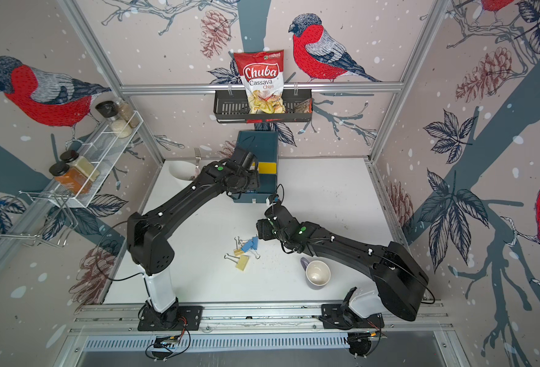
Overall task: Put the binder clips in the drawer according to color
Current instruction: Pick up the binder clip at the center of the board.
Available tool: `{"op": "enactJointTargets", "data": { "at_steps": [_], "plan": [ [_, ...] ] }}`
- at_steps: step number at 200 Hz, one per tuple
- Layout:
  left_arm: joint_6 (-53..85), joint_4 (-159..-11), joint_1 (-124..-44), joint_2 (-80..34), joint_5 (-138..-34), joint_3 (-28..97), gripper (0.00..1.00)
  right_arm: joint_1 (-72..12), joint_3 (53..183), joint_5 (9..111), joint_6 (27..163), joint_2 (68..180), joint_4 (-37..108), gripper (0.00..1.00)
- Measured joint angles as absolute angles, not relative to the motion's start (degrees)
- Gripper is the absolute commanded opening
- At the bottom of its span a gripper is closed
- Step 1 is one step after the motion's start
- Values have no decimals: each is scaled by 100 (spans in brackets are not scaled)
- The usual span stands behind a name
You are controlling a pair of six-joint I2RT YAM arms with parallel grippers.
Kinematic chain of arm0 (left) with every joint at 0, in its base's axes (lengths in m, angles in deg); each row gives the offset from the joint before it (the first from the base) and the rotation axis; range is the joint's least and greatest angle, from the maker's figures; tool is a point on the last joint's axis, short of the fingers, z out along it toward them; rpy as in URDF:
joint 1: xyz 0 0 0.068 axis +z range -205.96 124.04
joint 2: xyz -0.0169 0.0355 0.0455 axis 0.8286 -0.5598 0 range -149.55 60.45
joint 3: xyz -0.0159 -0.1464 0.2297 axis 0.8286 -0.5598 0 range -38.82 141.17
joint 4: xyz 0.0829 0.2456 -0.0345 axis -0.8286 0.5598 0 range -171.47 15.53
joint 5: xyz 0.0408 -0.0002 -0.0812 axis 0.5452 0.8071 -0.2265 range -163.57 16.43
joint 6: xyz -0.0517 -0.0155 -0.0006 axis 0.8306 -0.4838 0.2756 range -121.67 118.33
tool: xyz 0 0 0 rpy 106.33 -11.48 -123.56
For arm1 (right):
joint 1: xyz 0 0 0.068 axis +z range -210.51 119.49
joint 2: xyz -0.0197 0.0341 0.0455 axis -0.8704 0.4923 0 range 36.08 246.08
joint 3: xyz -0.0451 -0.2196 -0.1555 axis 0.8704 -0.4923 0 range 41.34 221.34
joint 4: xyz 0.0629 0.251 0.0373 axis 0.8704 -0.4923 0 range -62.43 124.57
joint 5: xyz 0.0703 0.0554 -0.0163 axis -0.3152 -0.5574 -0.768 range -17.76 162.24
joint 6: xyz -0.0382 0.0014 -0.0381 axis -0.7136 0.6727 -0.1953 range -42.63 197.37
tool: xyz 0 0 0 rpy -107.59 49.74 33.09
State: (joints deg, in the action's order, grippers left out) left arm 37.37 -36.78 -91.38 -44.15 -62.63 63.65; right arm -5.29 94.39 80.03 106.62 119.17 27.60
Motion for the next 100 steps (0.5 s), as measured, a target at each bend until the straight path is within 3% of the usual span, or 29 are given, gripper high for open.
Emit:
{"op": "enactJointTargets", "data": {
  "at_steps": [100],
  "plan": [
    [4378, -4408, -8751, -1034, -6805, 2459, 72, -107, 10648, 7435, 8920, 13794, 2360, 81]
  ]
}}
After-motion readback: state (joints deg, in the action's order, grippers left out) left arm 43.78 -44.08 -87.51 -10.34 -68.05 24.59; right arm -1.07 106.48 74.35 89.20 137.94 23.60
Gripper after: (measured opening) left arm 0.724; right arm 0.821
